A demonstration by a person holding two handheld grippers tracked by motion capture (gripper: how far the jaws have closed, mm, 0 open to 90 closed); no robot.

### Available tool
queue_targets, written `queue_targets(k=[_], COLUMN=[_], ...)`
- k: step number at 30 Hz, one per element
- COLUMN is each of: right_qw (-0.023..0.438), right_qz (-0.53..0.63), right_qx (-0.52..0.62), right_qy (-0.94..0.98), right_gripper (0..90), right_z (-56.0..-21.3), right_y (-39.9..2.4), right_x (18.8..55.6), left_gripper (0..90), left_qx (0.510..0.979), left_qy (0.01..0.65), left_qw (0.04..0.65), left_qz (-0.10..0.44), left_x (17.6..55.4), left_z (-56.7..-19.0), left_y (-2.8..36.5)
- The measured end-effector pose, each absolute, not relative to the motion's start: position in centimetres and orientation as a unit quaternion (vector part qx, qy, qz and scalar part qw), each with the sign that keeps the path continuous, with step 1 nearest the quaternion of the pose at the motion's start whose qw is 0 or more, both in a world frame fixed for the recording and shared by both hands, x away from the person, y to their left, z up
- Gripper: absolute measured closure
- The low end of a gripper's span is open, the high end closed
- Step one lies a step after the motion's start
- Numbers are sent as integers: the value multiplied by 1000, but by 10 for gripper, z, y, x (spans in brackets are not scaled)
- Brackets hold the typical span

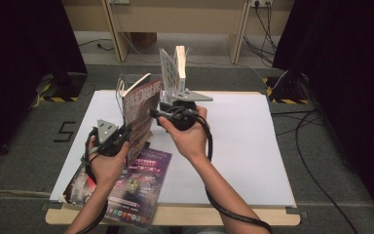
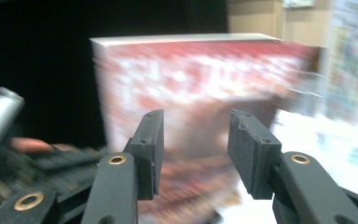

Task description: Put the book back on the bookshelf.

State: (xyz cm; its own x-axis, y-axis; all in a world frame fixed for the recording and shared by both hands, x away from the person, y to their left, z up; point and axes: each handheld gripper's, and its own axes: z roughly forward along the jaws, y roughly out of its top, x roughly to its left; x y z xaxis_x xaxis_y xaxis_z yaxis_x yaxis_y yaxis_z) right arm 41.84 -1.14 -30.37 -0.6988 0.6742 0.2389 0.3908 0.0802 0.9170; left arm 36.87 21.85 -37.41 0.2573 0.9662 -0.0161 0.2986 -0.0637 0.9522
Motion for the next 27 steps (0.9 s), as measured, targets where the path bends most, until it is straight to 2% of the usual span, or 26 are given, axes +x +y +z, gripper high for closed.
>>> queue_targets(k=[7, 27], right_qw=[178, 234], right_qz=[520, 449], right_qx=[398, 485], right_qy=[734, 713], right_gripper=[551, 519], right_z=[-337, -440], right_y=[-64, -191], right_x=[424, 394], left_gripper=[837, 837], left_qx=[625, 618], left_qy=[499, 488], left_qw=[485, 512], left_qz=[354, 343], left_x=[366, 365], left_z=[-379, -385], left_y=[233, 248])
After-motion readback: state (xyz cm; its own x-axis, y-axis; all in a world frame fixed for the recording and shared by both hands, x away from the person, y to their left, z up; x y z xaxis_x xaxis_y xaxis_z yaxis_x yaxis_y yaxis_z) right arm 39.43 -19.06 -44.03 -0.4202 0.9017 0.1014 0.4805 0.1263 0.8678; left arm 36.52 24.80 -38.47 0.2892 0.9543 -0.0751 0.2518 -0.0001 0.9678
